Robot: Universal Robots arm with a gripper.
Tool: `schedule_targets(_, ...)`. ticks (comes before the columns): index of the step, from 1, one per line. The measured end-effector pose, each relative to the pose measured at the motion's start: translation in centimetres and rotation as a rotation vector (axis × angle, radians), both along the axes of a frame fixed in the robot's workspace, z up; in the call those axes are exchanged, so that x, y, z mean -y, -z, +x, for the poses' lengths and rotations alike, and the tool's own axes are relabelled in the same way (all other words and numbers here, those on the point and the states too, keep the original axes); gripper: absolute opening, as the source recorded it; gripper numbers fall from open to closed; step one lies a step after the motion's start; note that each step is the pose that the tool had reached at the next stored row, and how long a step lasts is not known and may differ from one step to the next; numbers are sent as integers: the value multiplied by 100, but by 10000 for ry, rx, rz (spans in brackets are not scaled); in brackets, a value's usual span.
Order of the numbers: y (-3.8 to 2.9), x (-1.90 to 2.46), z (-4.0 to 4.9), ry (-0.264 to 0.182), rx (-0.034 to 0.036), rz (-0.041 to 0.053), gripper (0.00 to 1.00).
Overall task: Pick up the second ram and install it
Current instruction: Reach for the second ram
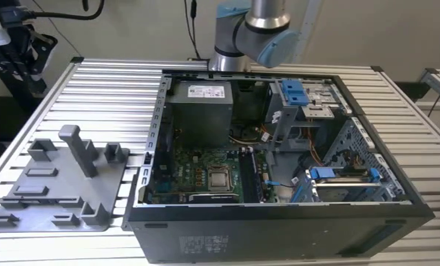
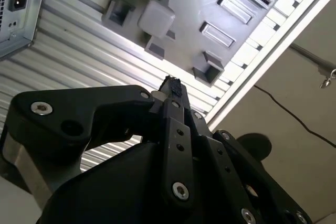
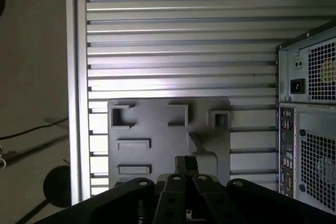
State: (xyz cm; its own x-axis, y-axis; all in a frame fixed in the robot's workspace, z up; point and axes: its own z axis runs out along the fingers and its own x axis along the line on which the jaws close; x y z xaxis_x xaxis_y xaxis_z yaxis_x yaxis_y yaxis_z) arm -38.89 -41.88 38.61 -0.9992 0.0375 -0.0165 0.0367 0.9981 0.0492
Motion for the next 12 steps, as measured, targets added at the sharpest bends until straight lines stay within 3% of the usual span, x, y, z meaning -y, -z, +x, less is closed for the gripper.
schedule_targets(5,11,4,-110,-55,1,1,11)
schedule_targets(9,25,14,-121,-117,2,2,11)
schedule_targets(12,36,47,-121,-188,0,0,11)
